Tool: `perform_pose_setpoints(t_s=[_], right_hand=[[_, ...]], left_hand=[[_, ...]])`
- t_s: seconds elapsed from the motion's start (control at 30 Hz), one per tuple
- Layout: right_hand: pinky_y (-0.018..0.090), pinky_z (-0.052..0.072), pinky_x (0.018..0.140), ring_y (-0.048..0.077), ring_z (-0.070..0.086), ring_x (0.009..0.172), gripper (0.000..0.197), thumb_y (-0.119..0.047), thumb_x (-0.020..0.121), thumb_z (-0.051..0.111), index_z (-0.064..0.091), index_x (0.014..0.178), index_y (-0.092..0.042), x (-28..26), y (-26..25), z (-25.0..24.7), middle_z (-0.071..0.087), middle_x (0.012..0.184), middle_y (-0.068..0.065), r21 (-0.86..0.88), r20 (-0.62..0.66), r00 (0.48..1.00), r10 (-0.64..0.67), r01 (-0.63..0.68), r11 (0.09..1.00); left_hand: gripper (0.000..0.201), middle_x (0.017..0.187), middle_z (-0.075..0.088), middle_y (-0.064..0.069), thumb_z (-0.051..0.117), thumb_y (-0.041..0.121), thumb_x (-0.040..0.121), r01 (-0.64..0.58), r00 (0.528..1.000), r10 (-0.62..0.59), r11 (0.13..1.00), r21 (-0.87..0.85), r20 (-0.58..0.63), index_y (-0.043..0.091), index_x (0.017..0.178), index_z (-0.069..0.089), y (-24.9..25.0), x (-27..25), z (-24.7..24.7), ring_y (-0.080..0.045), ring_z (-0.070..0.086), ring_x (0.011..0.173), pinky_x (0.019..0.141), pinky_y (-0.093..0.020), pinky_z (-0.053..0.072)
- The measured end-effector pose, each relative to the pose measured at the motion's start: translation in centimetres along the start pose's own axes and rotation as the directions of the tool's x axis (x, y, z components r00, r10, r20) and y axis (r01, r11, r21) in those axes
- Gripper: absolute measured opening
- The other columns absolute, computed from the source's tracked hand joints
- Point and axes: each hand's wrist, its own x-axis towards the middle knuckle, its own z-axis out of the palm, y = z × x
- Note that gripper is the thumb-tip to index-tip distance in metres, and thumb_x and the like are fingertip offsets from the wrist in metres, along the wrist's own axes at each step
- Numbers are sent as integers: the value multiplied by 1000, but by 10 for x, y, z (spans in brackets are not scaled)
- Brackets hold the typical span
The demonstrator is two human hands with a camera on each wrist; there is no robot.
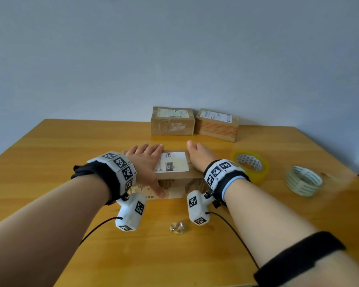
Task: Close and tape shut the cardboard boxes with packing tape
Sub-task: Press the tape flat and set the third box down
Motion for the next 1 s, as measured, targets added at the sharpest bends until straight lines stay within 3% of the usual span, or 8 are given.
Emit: perform_pose_setpoints(t_s=[0.1,0.17,0.33,0.47,0.57,0.73,0.87,1.0], right_hand=[[43,26,123,30,32,151,69,-55,109,15,30,160,-10,-8,7,-4,32,165,14,184,91,994,63,-79,980],[49,21,126,31,25,155,75,-63,106,15,24,162,-13,-13,13,-1,24,168,12,294,134,986,98,-134,946],[54,25,123,30,32,151,81,-77,97,18,31,160,-28,-2,21,16,32,166,7,467,126,987,100,-148,871],[51,30,121,32,38,147,80,-76,93,44,35,157,-28,-3,21,13,39,161,7,532,192,971,140,-223,817],[56,43,112,34,55,130,104,-84,65,68,43,150,-31,5,30,21,54,149,8,510,224,962,154,-251,823],[48,48,107,33,55,131,98,-80,86,45,34,157,-13,-4,15,5,48,153,12,116,120,977,178,-192,975],[33,63,64,23,74,81,69,-62,98,53,41,147,-15,-11,-4,4,68,116,9,219,172,973,153,-189,957],[38,63,68,24,74,87,51,-31,100,65,46,145,-18,0,-30,25,67,125,10,603,234,972,16,-158,782]], left_hand=[[151,164,-11,14,78,77,48,4,1000,-4,1000,-5,-2,31,153,-20,-5,6,2,-21,-16,151,121,-56,-5],[152,164,-9,14,79,76,47,4,1000,-4,1000,-6,-5,31,153,-20,-6,8,3,-21,-13,151,121,-56,-3],[147,164,-5,10,81,70,54,-4,999,5,999,33,-51,27,154,-18,-1,1,3,-20,-9,152,120,-48,-10],[147,165,-5,9,80,71,54,-18,997,21,999,36,-68,26,154,-18,-1,2,4,-19,-10,152,120,-48,-11],[147,165,-9,8,80,71,54,-38,995,41,999,31,-86,26,154,-18,-5,4,7,-17,-14,151,121,-49,-12],[147,161,-26,3,77,73,57,-23,996,33,994,111,-84,24,154,-22,-17,3,6,-20,-32,144,118,-52,-18],[111,162,7,-2,78,48,72,81,940,-31,988,133,-340,27,155,7,-40,-1,3,-29,10,149,121,-49,16],[61,138,44,-1,59,10,85,81,893,-32,993,89,-450,23,140,37,-48,2,-5,-24,40,128,103,-38,44]])
